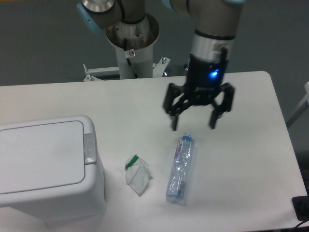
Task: Open the trash can
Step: 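Move the gripper down toward the white trash can lid, then press the gripper fingers onto the lid's edge beside the hinge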
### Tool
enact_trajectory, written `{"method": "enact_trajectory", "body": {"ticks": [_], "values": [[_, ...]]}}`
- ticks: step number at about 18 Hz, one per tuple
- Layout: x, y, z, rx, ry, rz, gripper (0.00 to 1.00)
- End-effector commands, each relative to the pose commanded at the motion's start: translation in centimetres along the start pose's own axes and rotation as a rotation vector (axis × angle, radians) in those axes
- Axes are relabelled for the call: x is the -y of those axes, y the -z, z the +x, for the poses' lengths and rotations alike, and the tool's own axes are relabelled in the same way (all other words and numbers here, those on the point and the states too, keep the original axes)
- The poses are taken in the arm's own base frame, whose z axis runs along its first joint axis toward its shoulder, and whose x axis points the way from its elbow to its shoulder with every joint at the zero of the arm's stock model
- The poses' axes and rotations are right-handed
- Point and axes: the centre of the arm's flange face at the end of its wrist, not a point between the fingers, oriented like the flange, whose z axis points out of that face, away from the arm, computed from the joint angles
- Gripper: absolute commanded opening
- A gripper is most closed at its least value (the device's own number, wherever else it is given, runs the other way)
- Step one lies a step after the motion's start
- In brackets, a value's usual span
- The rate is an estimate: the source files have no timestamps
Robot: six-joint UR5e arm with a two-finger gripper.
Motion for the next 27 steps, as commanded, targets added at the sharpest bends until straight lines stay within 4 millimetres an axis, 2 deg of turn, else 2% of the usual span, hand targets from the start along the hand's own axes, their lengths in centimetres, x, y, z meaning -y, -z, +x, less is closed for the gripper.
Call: {"method": "enact_trajectory", "body": {"ticks": [4,7,11,17,27], "values": [[-0.5,-1.7,3.9,-0.031,0.016,-0.028,1.00],[-0.9,-2.9,5.3,-0.044,0.009,-0.046,1.00],[-0.3,-4.5,7.0,-0.053,0.001,0.016,1.00],[-0.6,-6.2,7.4,-0.056,-0.008,-0.005,1.00],[-1.5,-8.3,6.7,-0.055,-0.001,-0.039,1.00]]}}
